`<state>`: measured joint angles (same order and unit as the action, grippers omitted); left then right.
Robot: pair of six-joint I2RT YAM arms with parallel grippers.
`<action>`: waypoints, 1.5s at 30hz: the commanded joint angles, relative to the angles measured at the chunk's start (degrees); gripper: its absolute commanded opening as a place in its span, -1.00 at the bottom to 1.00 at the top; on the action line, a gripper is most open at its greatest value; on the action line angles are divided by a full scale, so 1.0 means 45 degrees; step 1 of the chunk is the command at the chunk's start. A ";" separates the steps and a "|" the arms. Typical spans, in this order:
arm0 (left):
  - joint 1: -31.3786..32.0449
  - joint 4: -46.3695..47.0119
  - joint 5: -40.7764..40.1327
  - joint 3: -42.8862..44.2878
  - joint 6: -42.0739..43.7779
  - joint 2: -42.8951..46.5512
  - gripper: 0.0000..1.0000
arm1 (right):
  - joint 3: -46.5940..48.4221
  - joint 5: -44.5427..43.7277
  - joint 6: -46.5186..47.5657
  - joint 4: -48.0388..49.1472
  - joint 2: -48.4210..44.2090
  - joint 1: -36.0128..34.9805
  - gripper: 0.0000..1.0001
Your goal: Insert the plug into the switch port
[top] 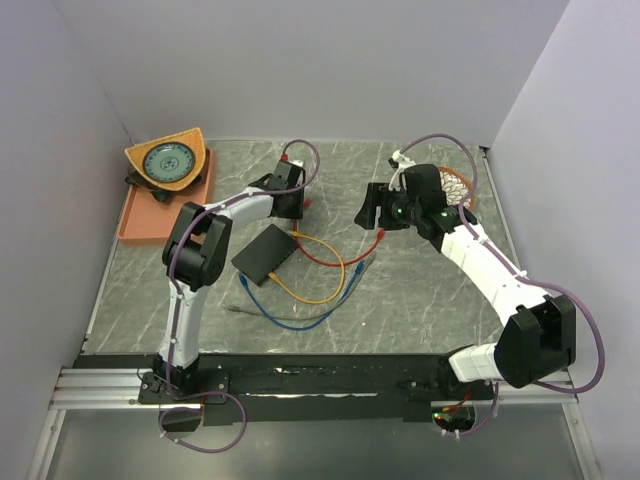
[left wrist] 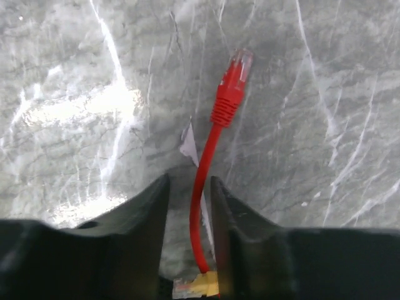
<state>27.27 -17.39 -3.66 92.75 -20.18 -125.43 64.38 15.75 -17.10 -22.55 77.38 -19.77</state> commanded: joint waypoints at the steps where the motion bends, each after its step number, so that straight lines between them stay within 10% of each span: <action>1: 0.0288 -0.0140 -0.0417 0.0443 0.0520 -0.0623 -0.47 | -0.0049 0.0075 -0.0067 -0.0048 -0.0106 0.0252 0.54; 3: 0.0405 -0.0276 -0.0456 0.0716 0.0540 -0.0857 -0.98 | -0.0088 0.0036 -0.0047 -0.0087 -0.0223 0.0330 0.54; 23: 0.0406 -0.2036 -0.3737 0.5874 0.1186 0.4060 -0.98 | -0.0537 0.0855 0.0149 -0.0420 -0.2938 0.0702 0.99; 45: 0.0659 0.3490 -0.0048 -0.5530 -0.3697 0.8771 -0.98 | -0.2157 0.5700 -0.2408 0.5300 -0.4797 0.0741 0.98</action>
<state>29.26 -9.26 -7.97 72.55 -30.04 -87.15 57.63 35.90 -22.72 -8.27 53.08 -16.84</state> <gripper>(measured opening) 0.033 0.993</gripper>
